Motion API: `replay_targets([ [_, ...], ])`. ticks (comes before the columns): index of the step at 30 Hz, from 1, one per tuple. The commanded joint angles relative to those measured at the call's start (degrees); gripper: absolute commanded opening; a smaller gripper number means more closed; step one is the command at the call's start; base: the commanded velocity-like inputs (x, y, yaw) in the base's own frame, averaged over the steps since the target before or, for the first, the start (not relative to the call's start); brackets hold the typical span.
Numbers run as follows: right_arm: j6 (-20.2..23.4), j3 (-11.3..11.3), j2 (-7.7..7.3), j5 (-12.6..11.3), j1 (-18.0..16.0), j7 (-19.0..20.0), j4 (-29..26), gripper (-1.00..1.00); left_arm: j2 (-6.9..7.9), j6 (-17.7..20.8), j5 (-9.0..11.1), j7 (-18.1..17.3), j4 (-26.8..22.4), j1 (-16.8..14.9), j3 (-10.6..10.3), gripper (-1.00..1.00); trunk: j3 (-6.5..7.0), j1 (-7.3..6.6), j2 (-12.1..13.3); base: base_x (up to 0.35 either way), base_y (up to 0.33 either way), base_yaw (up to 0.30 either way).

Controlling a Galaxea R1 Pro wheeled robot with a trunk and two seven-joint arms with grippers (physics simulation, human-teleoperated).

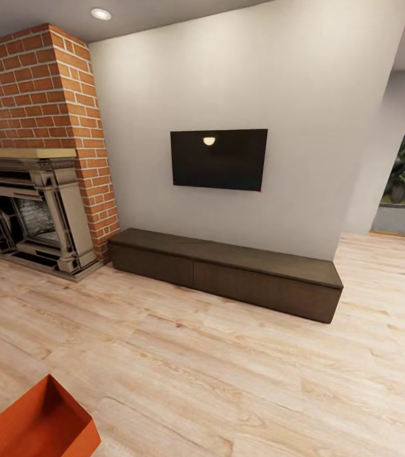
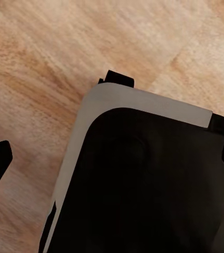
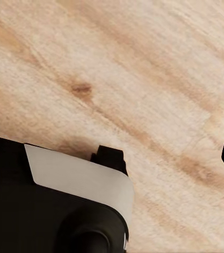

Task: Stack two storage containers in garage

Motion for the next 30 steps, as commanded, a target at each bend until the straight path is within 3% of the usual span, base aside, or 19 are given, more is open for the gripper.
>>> replay_targets([
  [1, -0.2, 0.5, 0.04, -0.5, 0.0, 0.0, 0.1, 1.0, 0.02, 0.1, 0.3, -0.2, 0.0, 0.0, 0.0, 1.0, -0.06, 0.0, 0.0, 0.012, 0.0, 0.0],
  [13, 0.2, 0.5, 0.35, -0.6, 0.0, -0.5, 0.1, 1.0, -0.03, 0.1, 0.2, -0.2, -0.1, 0.0, 0.0, 1.0, -0.06, 0.0, 0.0, 0.002, 0.0, 0.012],
  [30, 0.1, 0.5, 0.31, -0.6, -0.1, -0.4, 0.1, 1.0, -0.15, 0.1, 0.0, -0.2, -0.1, 0.0, -0.1, 1.0, -0.06, 0.0, 0.0, 0.0, 0.0, 0.275],
])
